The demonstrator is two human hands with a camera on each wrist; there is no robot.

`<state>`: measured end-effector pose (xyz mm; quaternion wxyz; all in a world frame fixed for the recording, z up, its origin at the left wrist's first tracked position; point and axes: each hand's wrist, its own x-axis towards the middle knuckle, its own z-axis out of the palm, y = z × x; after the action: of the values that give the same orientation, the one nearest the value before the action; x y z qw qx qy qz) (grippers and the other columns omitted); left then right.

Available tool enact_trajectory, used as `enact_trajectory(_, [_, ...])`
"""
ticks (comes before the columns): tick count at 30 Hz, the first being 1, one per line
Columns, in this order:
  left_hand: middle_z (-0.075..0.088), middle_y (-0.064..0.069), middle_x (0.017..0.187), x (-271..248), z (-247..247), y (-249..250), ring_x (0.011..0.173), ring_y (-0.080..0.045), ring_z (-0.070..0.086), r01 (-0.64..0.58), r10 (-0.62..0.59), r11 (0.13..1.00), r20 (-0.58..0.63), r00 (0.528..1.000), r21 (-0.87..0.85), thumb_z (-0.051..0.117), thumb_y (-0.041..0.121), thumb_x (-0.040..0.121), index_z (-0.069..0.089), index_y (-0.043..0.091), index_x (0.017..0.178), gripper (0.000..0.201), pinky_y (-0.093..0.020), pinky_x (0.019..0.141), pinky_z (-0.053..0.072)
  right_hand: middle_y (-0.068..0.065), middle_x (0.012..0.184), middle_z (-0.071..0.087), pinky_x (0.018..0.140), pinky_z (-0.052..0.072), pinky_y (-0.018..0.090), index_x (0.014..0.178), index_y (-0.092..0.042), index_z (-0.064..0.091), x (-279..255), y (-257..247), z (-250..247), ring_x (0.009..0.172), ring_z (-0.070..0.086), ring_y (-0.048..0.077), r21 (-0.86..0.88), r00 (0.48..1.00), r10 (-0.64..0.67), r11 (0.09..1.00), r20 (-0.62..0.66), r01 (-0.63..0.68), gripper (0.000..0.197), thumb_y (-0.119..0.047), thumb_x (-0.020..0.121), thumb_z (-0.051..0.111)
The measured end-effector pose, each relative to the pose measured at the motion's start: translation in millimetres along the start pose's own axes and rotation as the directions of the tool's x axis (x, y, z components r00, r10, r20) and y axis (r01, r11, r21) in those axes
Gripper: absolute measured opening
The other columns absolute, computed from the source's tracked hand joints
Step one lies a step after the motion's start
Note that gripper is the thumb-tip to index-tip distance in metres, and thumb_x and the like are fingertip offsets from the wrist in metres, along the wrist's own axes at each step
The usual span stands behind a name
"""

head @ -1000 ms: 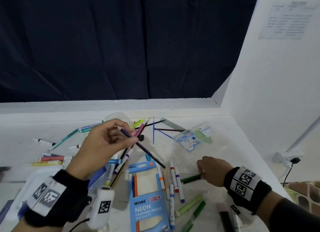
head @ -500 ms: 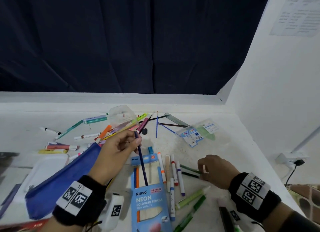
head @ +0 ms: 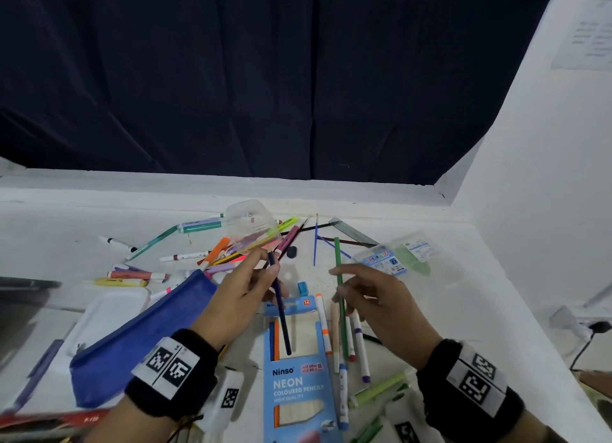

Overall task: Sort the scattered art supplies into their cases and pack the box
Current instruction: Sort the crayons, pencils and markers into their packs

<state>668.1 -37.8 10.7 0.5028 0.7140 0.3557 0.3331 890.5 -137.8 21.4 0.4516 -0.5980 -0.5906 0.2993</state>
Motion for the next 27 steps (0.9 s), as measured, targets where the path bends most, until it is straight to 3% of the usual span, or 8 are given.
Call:
enact_trajectory(4, [0.075,-0.014,0.09,-3,2,-2,0.082,-0.018,0.074,0.045,-0.052,0.997,0.118,0.992,0.057,0.038,0.027,0.106,0.042,0.021,0.114,0.01,-0.028,0.077,0.058,-0.001,0.088,0.077,0.071,0.054,0.023,0.105,-0.015,0.064,7,12,16,0.079,0.073,0.016,0.143,0.997,0.078,0.987,-0.027,-0.074,0.018,-0.004,0.091,0.066])
enact_trajectory(7, [0.074,-0.016,0.094,-4,2,-5,0.084,-0.024,0.075,0.089,-0.101,0.993,0.185,0.978,0.073,0.037,0.033,0.105,0.036,0.027,0.119,0.015,-0.044,0.085,0.06,0.009,0.068,0.073,0.066,0.057,0.032,0.088,-0.004,0.061,10,18,22,0.063,0.07,0.021,0.216,0.978,0.166,0.967,-0.127,-0.136,0.017,-0.007,0.082,0.077])
enact_trajectory(10, [0.075,-0.013,0.092,-5,0,-12,0.085,-0.023,0.075,0.061,-0.102,0.983,0.243,0.965,0.172,0.038,0.038,0.105,0.034,0.031,0.12,0.017,-0.053,0.085,0.057,0.013,0.058,0.065,0.057,0.048,0.029,0.082,0.001,0.061,12,19,32,0.051,0.056,0.017,0.241,0.967,0.212,0.955,-0.143,-0.174,0.026,-0.022,0.093,0.067])
enact_trajectory(12, [0.074,-0.006,0.083,-5,1,-14,0.083,-0.013,0.073,0.04,-0.102,0.969,0.251,0.962,0.242,0.038,0.036,0.106,0.034,0.029,0.12,0.017,-0.048,0.083,0.057,0.008,0.055,0.059,0.054,0.044,0.026,0.08,-0.001,0.065,13,19,39,0.051,0.05,0.015,0.241,0.965,0.236,0.949,-0.116,-0.203,0.034,-0.029,0.098,0.058])
enact_trajectory(15, [0.066,0.008,0.063,-1,2,-16,0.062,-0.001,0.061,0.02,-0.108,0.935,0.229,0.967,0.355,0.041,0.031,0.106,0.033,0.023,0.119,0.016,-0.026,0.065,0.049,0.002,0.055,0.049,0.052,0.038,0.028,0.078,-0.005,0.068,18,25,49,0.052,0.043,0.016,0.203,0.961,0.274,0.943,-0.022,-0.264,0.043,-0.037,0.1,0.051])
enact_trajectory(20, [0.066,0.002,0.085,20,0,-27,0.07,-0.004,0.063,0.052,-0.168,0.861,0.188,0.968,0.506,0.058,0.04,0.098,0.037,0.026,0.112,0.029,-0.02,0.061,0.049,0.0,0.059,0.051,0.058,0.041,0.031,0.077,-0.014,0.069,27,36,65,0.054,0.048,0.015,-0.117,0.937,0.321,0.945,0.14,-0.307,0.048,-0.045,0.102,0.043])
enact_trajectory(23, [0.066,-0.001,0.098,38,-2,-34,0.085,-0.017,0.066,0.101,-0.264,0.751,0.157,0.952,0.653,0.067,0.053,0.089,0.048,0.019,0.104,0.041,-0.037,0.075,0.057,-0.003,0.061,0.055,0.054,0.049,0.027,0.08,-0.011,0.063,33,35,68,0.046,0.052,0.007,-0.211,0.925,0.335,0.931,0.178,-0.297,0.04,-0.038,0.103,0.044])
enact_trajectory(27, [0.063,-0.002,0.096,46,6,-32,0.087,-0.02,0.06,0.041,-0.346,0.47,0.142,0.927,0.882,0.067,0.062,0.083,0.055,0.019,0.091,0.045,-0.034,0.075,0.051,0.006,0.066,0.058,0.046,0.052,0.028,0.083,-0.011,0.048,39,35,72,0.045,0.059,0.015,-0.171,0.902,0.372,0.925,0.219,-0.34,0.025,-0.028,0.101,0.052])
